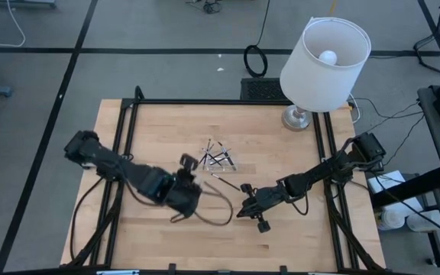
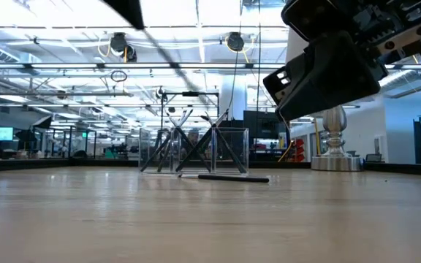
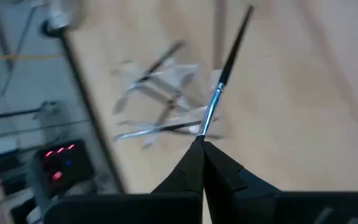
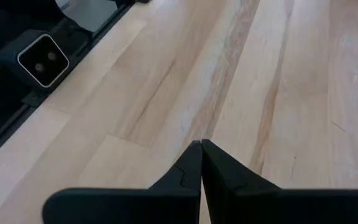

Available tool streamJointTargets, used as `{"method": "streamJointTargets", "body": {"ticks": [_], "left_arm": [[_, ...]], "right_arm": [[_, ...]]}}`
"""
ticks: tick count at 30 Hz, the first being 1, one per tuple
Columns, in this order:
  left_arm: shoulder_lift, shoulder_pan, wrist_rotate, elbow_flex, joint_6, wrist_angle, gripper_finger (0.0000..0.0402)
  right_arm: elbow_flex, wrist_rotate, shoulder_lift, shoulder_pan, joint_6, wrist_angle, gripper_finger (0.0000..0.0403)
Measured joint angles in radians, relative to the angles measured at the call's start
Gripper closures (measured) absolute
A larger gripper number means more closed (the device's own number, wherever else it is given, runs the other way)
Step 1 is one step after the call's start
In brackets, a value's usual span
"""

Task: Pick & Place Makeup Supplies
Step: Put the makeup brush into the transparent organizer

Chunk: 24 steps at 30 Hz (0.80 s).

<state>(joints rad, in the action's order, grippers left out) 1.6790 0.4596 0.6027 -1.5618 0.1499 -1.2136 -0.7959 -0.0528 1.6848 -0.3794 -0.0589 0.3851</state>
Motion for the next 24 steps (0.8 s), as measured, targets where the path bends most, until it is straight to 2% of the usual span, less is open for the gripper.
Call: {"method": "streamJointTargets", "body": {"ticks": [5,11,16,24], "left_arm": [[-0.002,-0.091,0.049,-0.113,0.024,-0.193,0.0401],[0.0,-0.22,0.048,-0.126,0.026,-0.342,0.0401],[-0.001,-0.29,0.016,-0.126,0.029,-0.356,0.0401],[-0.001,-0.331,0.011,-0.126,0.051,-0.357,0.0401]], "right_arm": [[0.0,0.0,0.0,0.0,0.0,-0.001,0.0403],[0.0,0.0,0.0,0.0,0.002,-0.002,0.0403],[0.0,-0.001,0.0,0.0,0.015,-0.004,0.0403],[0.0,-0.001,0.0,0.0,0.015,-0.003,0.0403]]}}
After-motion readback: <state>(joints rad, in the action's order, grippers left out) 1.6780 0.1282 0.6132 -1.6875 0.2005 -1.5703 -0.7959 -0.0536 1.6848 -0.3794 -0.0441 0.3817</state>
